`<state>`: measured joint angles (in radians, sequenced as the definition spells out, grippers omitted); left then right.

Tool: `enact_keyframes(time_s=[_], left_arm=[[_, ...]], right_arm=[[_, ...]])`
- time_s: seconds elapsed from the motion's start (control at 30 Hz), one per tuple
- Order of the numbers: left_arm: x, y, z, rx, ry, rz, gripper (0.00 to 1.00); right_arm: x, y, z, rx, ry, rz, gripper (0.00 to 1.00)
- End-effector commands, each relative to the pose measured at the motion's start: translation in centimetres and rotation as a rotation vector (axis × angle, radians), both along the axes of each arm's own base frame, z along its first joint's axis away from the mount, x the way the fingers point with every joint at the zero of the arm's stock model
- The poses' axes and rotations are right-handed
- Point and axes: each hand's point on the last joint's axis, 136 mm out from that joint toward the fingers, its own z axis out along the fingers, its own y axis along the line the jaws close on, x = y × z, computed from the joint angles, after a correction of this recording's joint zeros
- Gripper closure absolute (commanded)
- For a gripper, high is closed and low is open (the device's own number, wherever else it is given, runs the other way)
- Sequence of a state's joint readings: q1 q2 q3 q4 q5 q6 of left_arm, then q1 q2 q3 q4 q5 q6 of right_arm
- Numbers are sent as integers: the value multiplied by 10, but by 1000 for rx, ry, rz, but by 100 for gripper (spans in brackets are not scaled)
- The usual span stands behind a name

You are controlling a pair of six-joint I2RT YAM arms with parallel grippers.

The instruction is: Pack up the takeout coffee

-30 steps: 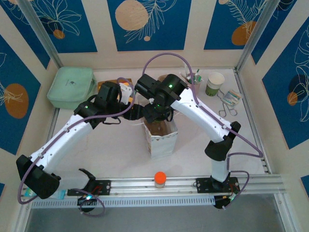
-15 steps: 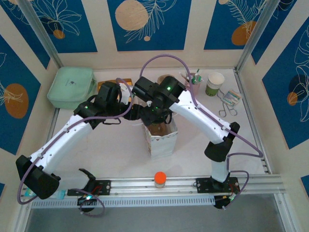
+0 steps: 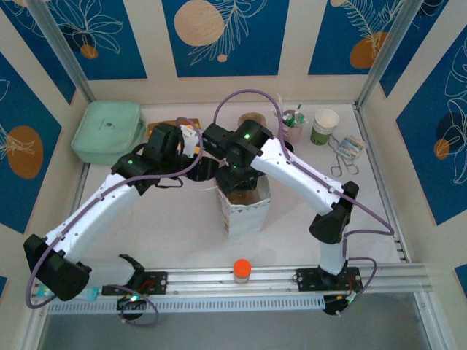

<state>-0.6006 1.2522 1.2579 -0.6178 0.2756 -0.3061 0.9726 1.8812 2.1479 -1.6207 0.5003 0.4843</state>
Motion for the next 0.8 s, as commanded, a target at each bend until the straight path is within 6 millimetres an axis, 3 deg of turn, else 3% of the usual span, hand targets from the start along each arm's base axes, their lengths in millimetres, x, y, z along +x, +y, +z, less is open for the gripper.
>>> enact_keyframes(time_s=[0.0, 0.2, 0.47, 0.77], left_arm=[[-6, -3, 17, -30, -40, -19, 41], [-7, -3, 16, -30, -37, -18, 42], [-7, -3, 17, -31, -40, -16, 44], [-7, -1, 17, -30, -47, -10, 48]], right_arm=[[-19, -39, 8, -106, 46, -38, 78], [-20, -34, 6, -105, 47, -46, 78], [-33, -12, -4, -12, 120, -2, 78], [-22, -40, -10, -155, 75, -82, 78]])
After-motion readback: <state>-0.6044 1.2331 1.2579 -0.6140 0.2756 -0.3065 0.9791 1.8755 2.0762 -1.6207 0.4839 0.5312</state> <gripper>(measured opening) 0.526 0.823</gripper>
